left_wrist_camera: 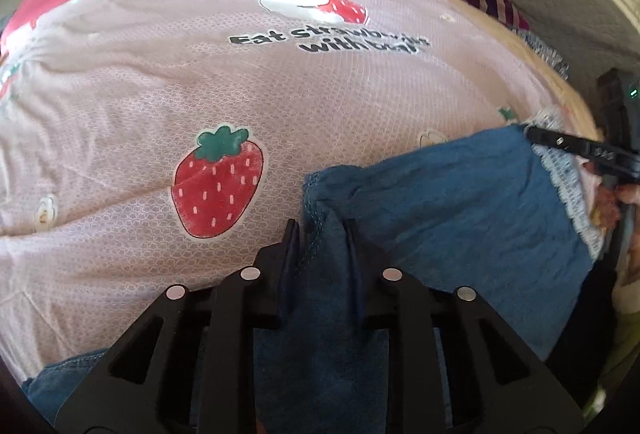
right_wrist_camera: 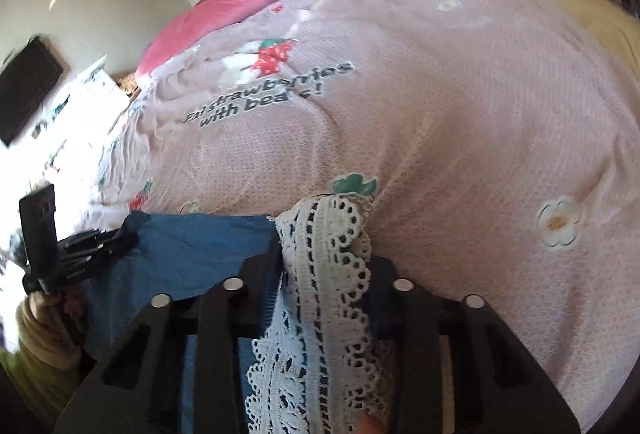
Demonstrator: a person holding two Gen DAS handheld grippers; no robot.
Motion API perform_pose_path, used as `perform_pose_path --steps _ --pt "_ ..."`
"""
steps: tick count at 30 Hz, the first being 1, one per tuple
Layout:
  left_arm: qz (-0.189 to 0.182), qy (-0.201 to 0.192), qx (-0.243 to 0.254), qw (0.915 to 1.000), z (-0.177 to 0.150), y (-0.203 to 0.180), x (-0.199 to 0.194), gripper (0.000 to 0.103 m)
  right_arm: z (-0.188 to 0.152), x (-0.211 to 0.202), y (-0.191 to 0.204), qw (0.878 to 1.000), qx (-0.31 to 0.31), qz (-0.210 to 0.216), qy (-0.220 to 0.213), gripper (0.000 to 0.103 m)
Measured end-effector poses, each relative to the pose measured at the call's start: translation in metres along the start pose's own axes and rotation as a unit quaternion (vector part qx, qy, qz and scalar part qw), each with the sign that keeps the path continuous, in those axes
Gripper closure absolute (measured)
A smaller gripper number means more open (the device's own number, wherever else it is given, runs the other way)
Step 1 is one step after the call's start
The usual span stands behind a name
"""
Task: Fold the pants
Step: 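Fold the lace hem over toward the waistband with the right tool while the left tool holds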
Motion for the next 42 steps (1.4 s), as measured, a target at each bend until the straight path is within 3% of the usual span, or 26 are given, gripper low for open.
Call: perform_pose_path --steps 3,9,10,12,15,17,20,24,26,32,38,42 --pt "0.010 -0.008 0.017 0.9998 -0.001 -0.003 0.003 0.088 0.004 -0.004 0.001 0.998 -0.035 -0.037 -0.022 0.078" --pt "0.000 -0.011 0.001 0.9999 -0.001 0.001 0.008 0.084 -0.006 0.019 -0.002 0.991 -0.098 -0.086 0.004 0.073" --pt "-0.001 -0.012 -0.002 0.9999 0.000 0.002 0.007 0.083 -0.006 0.019 -0.004 0.992 -0.096 -0.087 0.000 0.071" --pt "-0.002 -0.017 -0.006 0.9998 0.001 0.003 0.005 0.082 -0.002 0.010 -0.010 0.993 -0.075 -0.083 -0.021 0.054" --pt "-0.004 -0.032 -0.014 0.9994 0.007 0.006 -0.006 0.075 0.008 -0.015 -0.016 0.996 -0.026 -0.049 -0.066 0.047" --pt "0.000 -0.048 -0.022 0.9986 0.014 0.010 -0.018 0.070 0.011 -0.034 -0.021 0.993 -0.014 -0.061 -0.098 0.037" --pt "0.015 -0.089 -0.025 0.9956 0.026 0.018 -0.048 0.052 0.013 -0.058 -0.029 0.989 0.010 -0.071 -0.133 0.032" --pt "0.031 -0.130 -0.060 0.9893 0.018 0.035 -0.093 0.040 -0.007 -0.087 -0.029 0.986 0.055 -0.061 -0.148 0.026" --pt "0.041 -0.142 -0.080 0.9858 0.005 0.045 -0.115 0.030 -0.028 -0.097 -0.023 0.987 0.059 -0.061 -0.135 0.024" --pt "0.085 -0.160 -0.115 0.9767 -0.041 0.067 -0.168 0.016 -0.078 -0.113 -0.014 0.993 0.066 -0.055 -0.080 0.024" --pt "0.127 -0.152 -0.147 0.9691 -0.079 0.103 -0.200 0.013 -0.103 -0.123 -0.002 0.995 0.065 -0.045 -0.054 0.024" --pt "0.136 -0.137 -0.161 0.9679 -0.103 0.115 -0.203 0.013 -0.110 -0.120 0.000 0.995 0.078 -0.042 -0.041 0.024"
Point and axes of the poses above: each gripper's, at about its wrist camera, not at the fingertips, and x roughly the way its jaws point, y to its left, z to its top, the point moved 9 cm from there along x, roughly the way its jaws point, and after that the axes turned 9 degrees about -y, right-handed, at the moved point
